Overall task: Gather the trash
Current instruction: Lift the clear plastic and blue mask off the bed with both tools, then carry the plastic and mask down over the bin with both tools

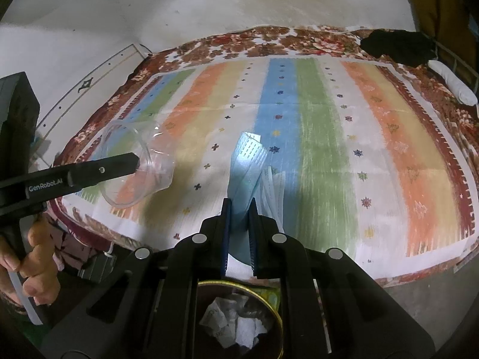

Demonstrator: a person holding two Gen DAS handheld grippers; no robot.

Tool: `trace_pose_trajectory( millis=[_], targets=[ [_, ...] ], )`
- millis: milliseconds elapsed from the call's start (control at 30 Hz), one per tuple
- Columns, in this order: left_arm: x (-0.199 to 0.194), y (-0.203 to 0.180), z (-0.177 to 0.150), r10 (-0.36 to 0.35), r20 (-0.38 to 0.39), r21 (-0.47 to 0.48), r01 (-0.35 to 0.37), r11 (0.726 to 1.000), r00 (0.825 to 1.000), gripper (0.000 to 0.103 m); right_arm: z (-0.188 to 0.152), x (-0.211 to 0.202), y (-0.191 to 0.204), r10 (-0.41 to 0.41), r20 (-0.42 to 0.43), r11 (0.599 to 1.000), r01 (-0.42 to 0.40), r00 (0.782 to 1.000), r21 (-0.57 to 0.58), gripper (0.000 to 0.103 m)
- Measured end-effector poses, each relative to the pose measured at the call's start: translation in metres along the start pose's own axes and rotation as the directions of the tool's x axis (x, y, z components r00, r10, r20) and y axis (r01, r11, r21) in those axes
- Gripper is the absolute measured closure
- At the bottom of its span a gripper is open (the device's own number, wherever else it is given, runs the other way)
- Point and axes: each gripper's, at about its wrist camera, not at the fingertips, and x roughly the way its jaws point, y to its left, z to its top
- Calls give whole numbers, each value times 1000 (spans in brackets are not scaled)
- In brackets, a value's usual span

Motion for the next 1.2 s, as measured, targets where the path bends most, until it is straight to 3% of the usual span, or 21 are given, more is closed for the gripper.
trace_pose_trajectory(
  millis=[567, 967, 1200],
  targets=[
    [-22, -11, -67, -67, -34, 44, 69, 997, 997, 99, -67, -32, 7, 55, -24, 998, -55, 998, 10, 93],
    [-14, -1, -104, 1, -129, 25, 2, 1000, 992, 99, -107, -28, 15, 36, -108, 999, -35, 993, 15, 93],
    [2, 0, -129, 60, -219, 45, -51, 998, 974, 99, -135, -5, 18, 33, -236, 998, -21, 971, 53, 93]
  ],
)
